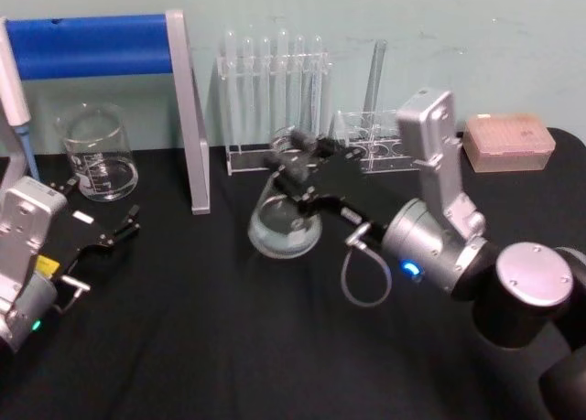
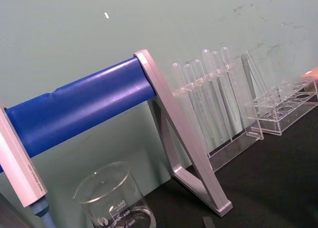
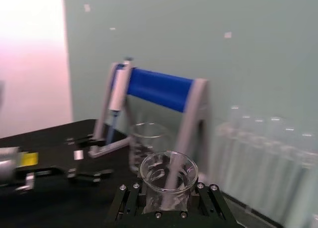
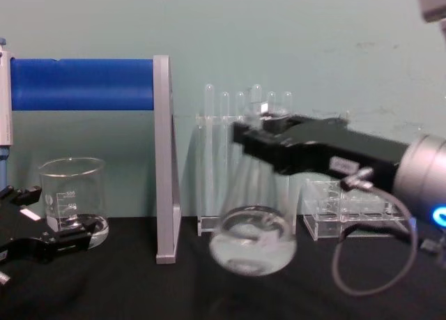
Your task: Grasp the erlenmeyer flask with one hand, shake it three times, then place it back.
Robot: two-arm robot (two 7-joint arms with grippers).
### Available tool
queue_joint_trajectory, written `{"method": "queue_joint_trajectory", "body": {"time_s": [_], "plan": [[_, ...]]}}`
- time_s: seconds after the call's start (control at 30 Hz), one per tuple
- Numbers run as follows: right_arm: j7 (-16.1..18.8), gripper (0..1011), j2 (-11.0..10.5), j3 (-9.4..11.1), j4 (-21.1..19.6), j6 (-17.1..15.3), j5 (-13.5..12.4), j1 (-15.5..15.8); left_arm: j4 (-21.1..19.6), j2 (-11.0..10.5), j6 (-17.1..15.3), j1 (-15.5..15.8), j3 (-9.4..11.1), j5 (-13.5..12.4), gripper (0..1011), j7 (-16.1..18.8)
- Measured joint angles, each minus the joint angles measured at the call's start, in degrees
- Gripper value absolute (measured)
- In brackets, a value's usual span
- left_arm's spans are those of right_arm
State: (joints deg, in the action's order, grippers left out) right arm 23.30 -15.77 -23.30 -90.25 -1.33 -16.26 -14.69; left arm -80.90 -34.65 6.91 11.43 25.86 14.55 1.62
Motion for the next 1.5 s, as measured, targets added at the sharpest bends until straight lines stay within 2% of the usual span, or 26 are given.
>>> {"method": "queue_joint_trajectory", "body": {"time_s": [0.03, 0.1, 0.33, 0.63, 0.83, 1.13, 1.4, 1.5], "plan": [[0.0, 457, 0.0, 0.0, 0.0, 0.0, 0.0, 0.0, 0.0, 0.0, 0.0, 0.0, 0.0, 0.0, 1001, 0.0], [1.13, 457, -0.13, -1.64, -0.43, -0.1, -0.23, 0.0, 0.0, 0.0, 0.0, 0.0, 0.0, 0.0, 1001, 0.0], [3.1, 457, -0.66, -4.79, -1.82, -0.2, -0.94, 0.23, 0.0, 0.0, 0.0, 0.0, 0.0, 0.0, 1001, 0.0], [4.16, 457, -1.46, -7.29, -2.79, -0.2, -1.68, 0.21, 0.0, 0.0, 0.0, 0.0, 0.0, 0.0, 1001, 0.0], [4.27, 457, -1.72, -8.11, -2.88, -0.2, -2.04, 0.05, 0.0, 0.0, 0.0, 0.0, 0.0, 0.0, 1001, 0.0], [2.87, 457, -2.01, -7.37, -2.37, -0.12, -2.35, -0.36, 0.0, 0.0, 0.0, 0.0, 0.0, 0.0, 1001, 0.0], [0.6, 457, -2.33, -4.9, -1.51, 0.25, -2.39, -0.59, 0.0, 0.0, 0.0, 0.0, 0.0, 0.0, 1001, 0.0], [-0.71, 457, -2.51, -3.32, -1.0, 0.43, -2.27, -0.62, 0.0, 0.0, 0.0, 0.0, 0.0, 0.0, 1001, 0.0]]}}
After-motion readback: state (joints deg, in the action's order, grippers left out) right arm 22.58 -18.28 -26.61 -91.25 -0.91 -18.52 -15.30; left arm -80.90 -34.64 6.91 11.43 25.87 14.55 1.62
